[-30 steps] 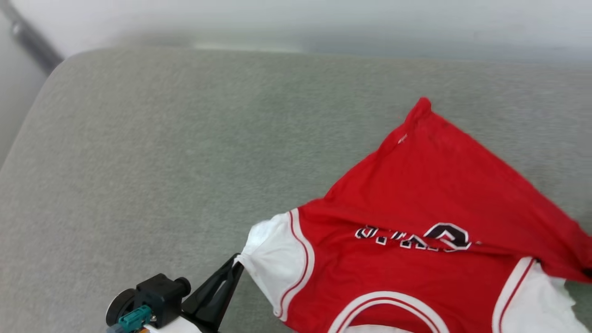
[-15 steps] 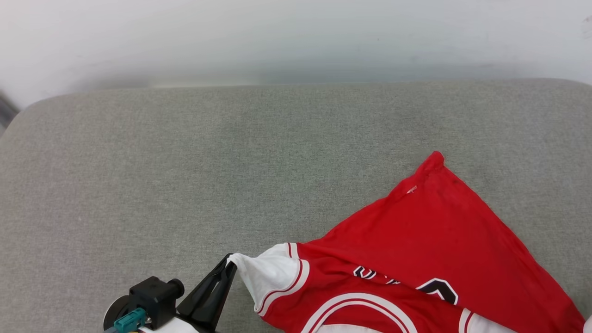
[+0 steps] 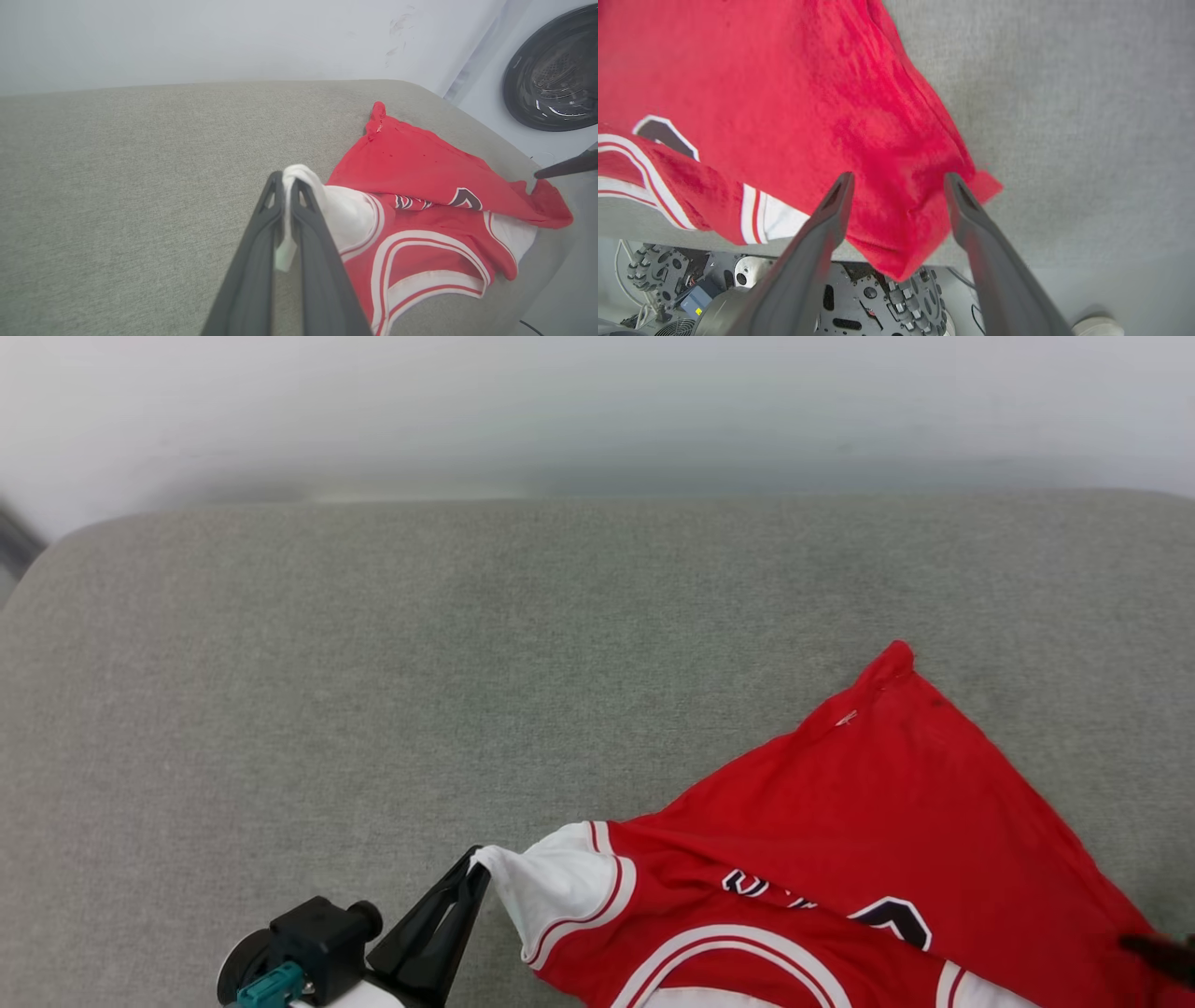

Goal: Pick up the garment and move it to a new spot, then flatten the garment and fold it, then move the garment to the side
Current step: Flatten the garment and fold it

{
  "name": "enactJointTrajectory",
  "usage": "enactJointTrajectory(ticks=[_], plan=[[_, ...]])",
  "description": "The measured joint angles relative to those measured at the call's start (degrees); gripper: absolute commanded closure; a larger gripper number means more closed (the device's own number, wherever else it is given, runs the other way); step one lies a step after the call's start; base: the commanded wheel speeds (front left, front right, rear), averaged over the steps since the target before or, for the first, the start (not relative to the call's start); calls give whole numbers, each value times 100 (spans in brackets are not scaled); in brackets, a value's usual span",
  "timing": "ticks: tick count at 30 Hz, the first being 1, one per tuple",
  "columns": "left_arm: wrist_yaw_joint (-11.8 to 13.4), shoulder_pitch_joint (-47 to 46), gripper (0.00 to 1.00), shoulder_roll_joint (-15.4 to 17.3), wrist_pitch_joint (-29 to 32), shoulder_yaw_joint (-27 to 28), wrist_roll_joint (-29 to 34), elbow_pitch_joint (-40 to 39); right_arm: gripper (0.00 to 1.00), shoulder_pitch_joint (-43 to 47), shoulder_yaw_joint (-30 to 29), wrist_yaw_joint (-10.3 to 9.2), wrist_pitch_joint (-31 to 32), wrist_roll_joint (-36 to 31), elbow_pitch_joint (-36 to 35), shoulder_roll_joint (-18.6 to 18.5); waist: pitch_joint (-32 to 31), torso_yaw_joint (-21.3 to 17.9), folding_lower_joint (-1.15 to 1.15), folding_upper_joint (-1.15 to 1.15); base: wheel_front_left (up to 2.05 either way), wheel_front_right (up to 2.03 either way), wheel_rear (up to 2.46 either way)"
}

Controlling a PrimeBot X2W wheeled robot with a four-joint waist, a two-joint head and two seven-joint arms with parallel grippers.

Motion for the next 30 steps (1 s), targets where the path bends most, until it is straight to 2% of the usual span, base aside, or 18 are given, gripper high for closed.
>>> enactJointTrajectory(ticks=[6, 13, 20, 30], plan=[[35, -172, 100, 44, 158, -125, 221, -224, 0, -902, 151, 0, 354, 185, -521, -236, 257, 198, 0, 0, 0, 0, 0], [-19, -524, 100, -65, 257, -272, 369, -491, 0, -2180, 749, 0, 726, -208, -621, -59, 676, 589, 1, 0, 0, 0, 0], [-162, -849, 100, -276, 267, -471, 475, -522, 0, -3056, 1007, 0, 872, -680, 199, -77, 1154, 1074, 1, 0, 0, 0, 0], [-307, -1116, 100, -520, 158, -601, 464, -291, 0, -3320, 900, 0, 671, -1093, 1110, -316, 1658, 1773, 1, 0, 0, 0, 0]])
